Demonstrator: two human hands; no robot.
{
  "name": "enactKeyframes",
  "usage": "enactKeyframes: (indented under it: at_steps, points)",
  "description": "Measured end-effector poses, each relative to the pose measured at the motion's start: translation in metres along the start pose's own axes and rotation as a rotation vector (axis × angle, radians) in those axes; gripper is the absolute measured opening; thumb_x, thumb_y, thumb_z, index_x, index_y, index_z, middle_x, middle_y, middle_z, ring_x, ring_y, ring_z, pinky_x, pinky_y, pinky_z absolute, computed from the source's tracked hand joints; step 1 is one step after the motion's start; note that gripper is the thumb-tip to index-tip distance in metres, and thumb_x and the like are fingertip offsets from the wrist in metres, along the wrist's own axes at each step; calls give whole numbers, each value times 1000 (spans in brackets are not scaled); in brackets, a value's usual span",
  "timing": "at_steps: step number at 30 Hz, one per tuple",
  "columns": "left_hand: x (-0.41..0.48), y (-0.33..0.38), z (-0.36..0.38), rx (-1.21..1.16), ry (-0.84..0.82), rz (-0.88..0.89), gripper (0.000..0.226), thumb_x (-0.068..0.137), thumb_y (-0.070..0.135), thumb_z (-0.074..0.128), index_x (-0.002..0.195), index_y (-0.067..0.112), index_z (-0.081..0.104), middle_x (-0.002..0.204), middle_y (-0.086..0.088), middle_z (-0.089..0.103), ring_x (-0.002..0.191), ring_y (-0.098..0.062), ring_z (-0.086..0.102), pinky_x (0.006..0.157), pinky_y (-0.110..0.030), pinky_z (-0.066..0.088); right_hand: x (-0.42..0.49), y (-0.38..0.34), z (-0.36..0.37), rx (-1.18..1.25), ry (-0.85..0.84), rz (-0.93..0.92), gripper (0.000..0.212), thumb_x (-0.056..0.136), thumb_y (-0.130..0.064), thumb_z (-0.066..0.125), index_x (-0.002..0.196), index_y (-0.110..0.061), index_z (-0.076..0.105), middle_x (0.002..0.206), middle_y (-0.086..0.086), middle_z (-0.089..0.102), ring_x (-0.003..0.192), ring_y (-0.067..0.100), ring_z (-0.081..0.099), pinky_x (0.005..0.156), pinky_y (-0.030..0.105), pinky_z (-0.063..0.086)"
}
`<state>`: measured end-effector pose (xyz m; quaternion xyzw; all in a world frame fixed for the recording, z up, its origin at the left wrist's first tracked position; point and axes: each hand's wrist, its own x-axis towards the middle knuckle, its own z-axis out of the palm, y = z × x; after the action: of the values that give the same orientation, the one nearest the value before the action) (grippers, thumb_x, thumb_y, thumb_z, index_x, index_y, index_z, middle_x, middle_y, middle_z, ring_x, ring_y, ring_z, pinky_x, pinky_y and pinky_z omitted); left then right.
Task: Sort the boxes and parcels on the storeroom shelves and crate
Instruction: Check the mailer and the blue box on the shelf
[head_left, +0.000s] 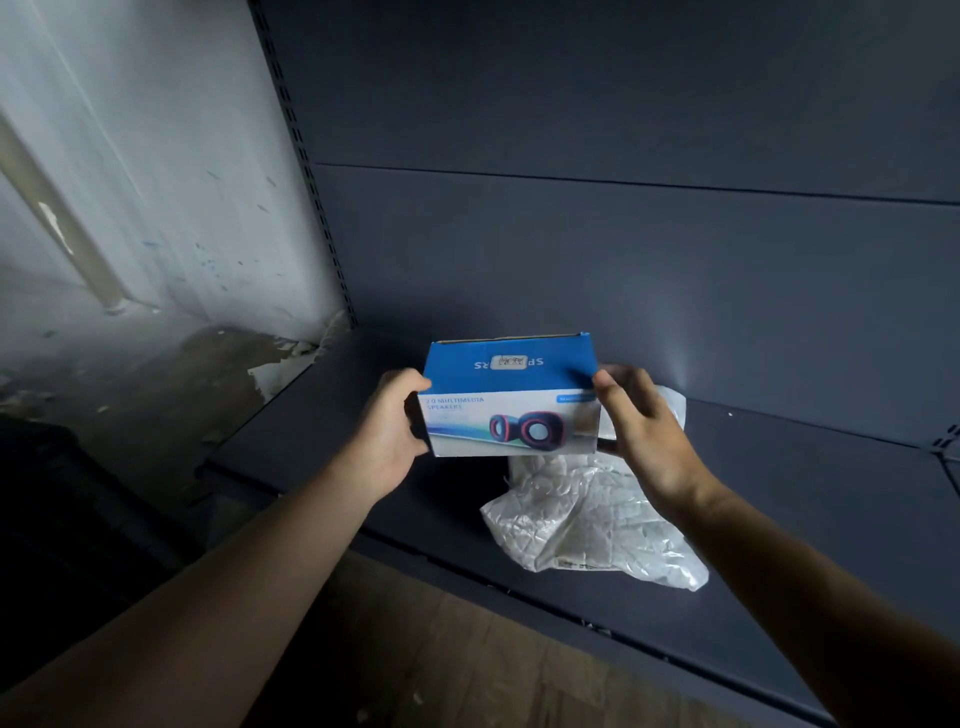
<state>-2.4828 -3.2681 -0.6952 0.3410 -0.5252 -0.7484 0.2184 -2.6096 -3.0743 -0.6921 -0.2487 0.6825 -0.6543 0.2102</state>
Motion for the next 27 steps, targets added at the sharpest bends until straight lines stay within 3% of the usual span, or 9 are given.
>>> enactKeyframes:
  at_steps: [3,7,10,14,17,19,22,27]
  points:
    - [0,-1,0,-20,-37,46,19,77,14,48,94,14,41,106,-16,58,96,-31,62,78,-45,47,2,1,0,43,-3,19,21,98,-26,54,115,-13,51,86,-25,70,86,4,63,93,52,49]
    - [-4,1,4,1,-54,99,20,69,19,57,80,19,40,102,-13,60,100,-32,62,81,-47,45,4,7,-5,58,-25,30,20,97,-13,56,115,-12,48,80,-32,67,76,-7,65,81,35,48]
    - [-7,0,7,42,-56,104,33,72,33,69,88,18,44,108,-13,63,112,-35,62,95,-59,45,5,12,-7,66,-16,24,27,95,-8,57,120,-15,49,88,-32,67,91,4,68,78,32,49]
    - [-7,-6,9,116,-48,136,49,67,33,76,100,13,46,114,-12,65,110,-29,65,99,-59,45,6,16,-7,93,-7,11,45,93,2,53,131,-21,47,104,-26,64,96,6,67,68,19,51]
    - [-8,-10,10,123,-18,156,69,61,32,82,113,9,44,124,-15,61,111,-25,64,100,-56,46,10,21,-7,69,-11,-10,60,92,1,53,140,-34,42,120,-16,53,111,13,60,73,19,47]
    - [-10,-17,11,113,13,175,76,56,35,83,116,8,46,123,-15,62,113,-27,63,101,-55,46,10,23,-7,52,-22,-9,58,93,-7,58,137,-40,44,129,-7,50,115,16,58,70,16,47]
    - [-19,-23,10,91,86,211,68,57,35,81,113,9,53,119,-16,65,113,-31,63,102,-56,44,-2,22,-1,70,5,6,42,90,-16,66,122,-37,48,128,-1,52,106,14,61,65,11,48]
    - [-53,-22,3,97,142,203,64,65,31,76,116,-4,60,115,-21,67,111,-35,63,100,-49,48,-33,10,10,150,-91,177,33,90,-16,66,109,-28,42,109,-2,60,90,8,63,74,23,54]
